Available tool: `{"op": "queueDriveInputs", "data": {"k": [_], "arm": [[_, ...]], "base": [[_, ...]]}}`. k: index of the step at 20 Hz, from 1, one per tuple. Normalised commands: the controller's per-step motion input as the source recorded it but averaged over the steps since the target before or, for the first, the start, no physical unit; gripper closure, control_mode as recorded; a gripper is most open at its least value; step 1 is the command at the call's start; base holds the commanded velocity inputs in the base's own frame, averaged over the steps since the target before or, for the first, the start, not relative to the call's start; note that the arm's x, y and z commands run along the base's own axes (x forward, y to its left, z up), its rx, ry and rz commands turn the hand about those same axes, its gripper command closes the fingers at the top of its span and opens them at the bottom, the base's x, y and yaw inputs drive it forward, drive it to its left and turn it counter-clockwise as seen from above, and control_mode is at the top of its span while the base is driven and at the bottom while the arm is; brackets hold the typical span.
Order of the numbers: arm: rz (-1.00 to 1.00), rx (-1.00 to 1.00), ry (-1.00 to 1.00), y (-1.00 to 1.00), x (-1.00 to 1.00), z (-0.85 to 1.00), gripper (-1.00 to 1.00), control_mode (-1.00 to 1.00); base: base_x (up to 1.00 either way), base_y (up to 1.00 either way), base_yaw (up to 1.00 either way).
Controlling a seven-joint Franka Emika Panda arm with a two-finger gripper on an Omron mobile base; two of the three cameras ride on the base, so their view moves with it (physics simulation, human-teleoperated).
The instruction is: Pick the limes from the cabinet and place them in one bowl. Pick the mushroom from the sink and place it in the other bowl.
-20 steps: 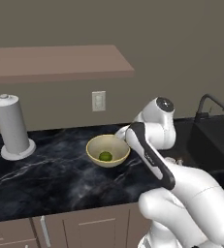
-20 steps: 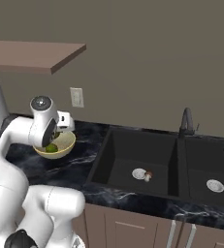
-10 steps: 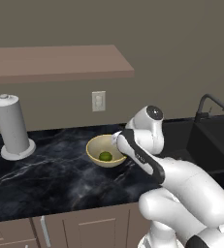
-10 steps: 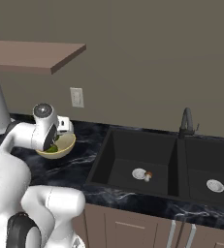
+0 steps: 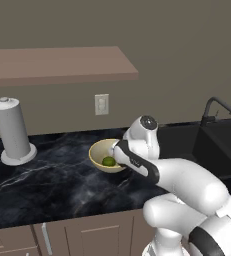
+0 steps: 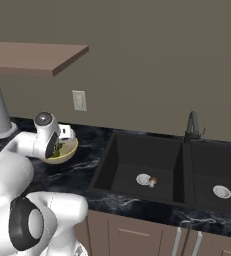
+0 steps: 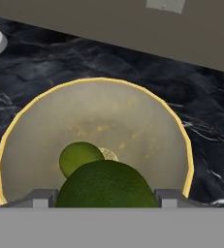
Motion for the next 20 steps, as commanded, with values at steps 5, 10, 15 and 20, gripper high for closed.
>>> {"op": "queueDriveInputs", "data": {"k": [5, 10, 15, 20], "arm": [[0.0, 0.0, 0.0, 0.05, 0.04, -0.07, 1.0, -1.0], [0.0, 0.0, 0.0, 0.08, 0.01, -0.06, -1.0, -1.0], [0.0, 0.0, 0.0, 0.0, 0.0, -0.01, -1.0, -1.0], [0.0, 0.0, 0.0, 0.0, 0.01, 0.0, -1.0, -1.0]], "base": [[0.0, 0.0, 0.0], [0.0, 0.0, 0.0], [0.0, 0.0, 0.0], [0.0, 0.0, 0.0]]}}
